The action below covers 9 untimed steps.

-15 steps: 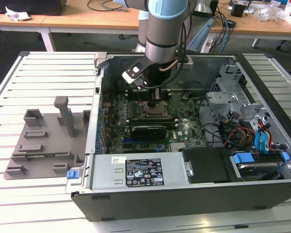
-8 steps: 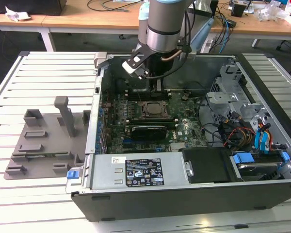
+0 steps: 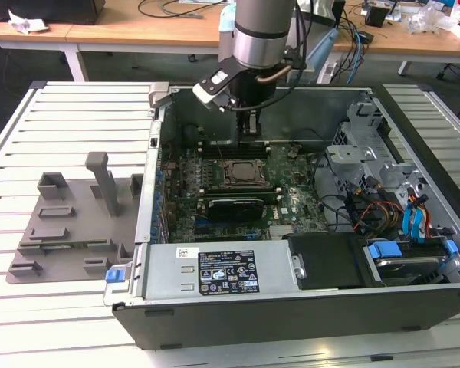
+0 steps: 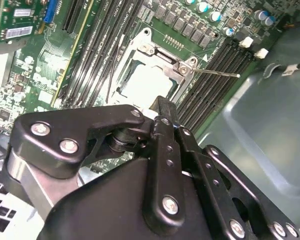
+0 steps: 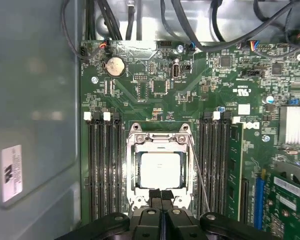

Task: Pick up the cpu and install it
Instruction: 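Close the cpu cover, then install the first cpu locking lever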

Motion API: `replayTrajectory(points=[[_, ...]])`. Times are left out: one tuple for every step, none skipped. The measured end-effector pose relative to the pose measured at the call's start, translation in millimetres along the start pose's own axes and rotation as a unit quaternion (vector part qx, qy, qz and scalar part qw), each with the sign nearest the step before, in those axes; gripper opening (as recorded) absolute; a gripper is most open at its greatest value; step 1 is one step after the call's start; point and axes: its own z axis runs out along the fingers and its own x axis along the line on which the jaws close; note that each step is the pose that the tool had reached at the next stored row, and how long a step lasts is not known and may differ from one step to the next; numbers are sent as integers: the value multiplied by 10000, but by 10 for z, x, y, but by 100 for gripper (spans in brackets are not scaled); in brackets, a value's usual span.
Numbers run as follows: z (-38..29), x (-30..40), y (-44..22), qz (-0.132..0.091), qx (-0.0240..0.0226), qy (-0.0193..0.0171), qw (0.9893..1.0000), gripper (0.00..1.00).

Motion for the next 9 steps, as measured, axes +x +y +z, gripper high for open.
replayTrajectory(points=[[-4, 0, 0, 0, -1, 1, 10000, 11], [-5, 0, 0, 0, -1, 1, 10000, 11], [-5, 0, 0, 0, 0, 0, 10000, 11], [-6, 0, 0, 0, 0, 0, 10000, 11], [-6, 0, 0, 0, 0, 0, 10000, 11], [-6, 0, 0, 0, 0, 0, 10000, 11], [-6, 0, 0, 0, 0, 0, 10000, 11], [-6, 0, 0, -39, 0, -1, 10000, 11], [-7, -1, 0, -155, 0, -6, 9999, 11]])
